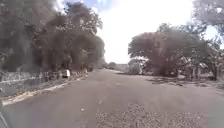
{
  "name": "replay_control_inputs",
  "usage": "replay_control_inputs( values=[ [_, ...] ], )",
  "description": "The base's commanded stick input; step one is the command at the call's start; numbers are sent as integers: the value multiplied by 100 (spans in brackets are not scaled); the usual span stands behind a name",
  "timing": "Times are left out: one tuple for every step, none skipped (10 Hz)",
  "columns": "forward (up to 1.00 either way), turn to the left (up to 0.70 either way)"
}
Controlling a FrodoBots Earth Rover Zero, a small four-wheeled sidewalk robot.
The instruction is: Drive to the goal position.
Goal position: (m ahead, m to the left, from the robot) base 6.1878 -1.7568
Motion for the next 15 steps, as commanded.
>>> replay_control_inputs(
  values=[
    [70,0],
    [70,0],
    [70,0],
    [70,0],
    [70,9],
    [70,24],
    [70,0],
    [70,0],
    [70,0],
    [70,0],
    [70,0],
    [70,0],
    [70,0],
    [70,0],
    [70,0]
  ],
)
